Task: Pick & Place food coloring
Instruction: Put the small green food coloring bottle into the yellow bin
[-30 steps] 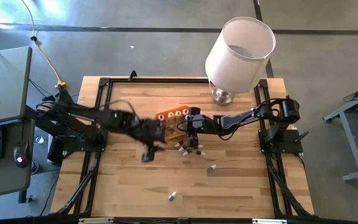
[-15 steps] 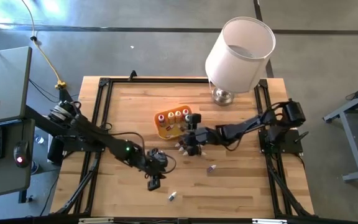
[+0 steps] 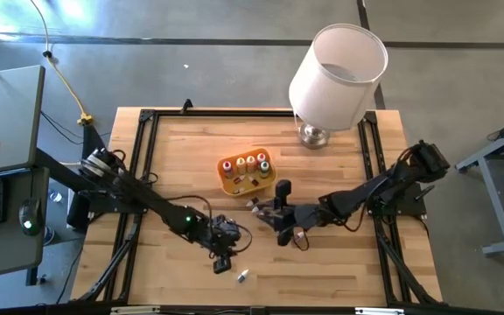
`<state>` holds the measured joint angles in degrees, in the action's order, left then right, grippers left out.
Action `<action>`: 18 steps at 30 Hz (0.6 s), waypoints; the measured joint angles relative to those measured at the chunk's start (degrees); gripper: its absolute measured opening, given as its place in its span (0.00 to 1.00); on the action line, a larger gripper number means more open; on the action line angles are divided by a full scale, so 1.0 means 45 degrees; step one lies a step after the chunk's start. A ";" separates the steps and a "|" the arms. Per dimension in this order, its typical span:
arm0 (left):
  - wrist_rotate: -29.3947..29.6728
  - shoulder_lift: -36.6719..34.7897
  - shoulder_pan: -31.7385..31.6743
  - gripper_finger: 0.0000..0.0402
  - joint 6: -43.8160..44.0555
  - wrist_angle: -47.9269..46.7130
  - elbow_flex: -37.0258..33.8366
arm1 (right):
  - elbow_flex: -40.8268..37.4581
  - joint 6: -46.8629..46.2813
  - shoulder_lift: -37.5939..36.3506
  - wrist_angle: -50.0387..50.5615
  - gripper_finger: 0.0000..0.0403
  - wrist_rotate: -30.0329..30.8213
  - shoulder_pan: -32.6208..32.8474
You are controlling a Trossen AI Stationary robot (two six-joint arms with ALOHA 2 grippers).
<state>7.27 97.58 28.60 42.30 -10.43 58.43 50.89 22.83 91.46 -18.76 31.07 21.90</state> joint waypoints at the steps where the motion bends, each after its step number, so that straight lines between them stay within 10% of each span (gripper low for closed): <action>1: 0.0101 0.0195 -0.0009 0.37 -0.0005 0.0349 0.0009 | 0.0000 0.0088 -0.0039 -0.0003 0.38 0.0371 0.0072; 18: 0.1466 0.0606 0.0680 0.37 0.1005 0.0862 -0.0010 | -0.0005 0.0137 -0.0062 0.0204 0.38 0.1085 0.0134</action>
<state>13.86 100.31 31.66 46.83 -6.55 58.39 50.87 23.44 91.18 -17.85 35.95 22.50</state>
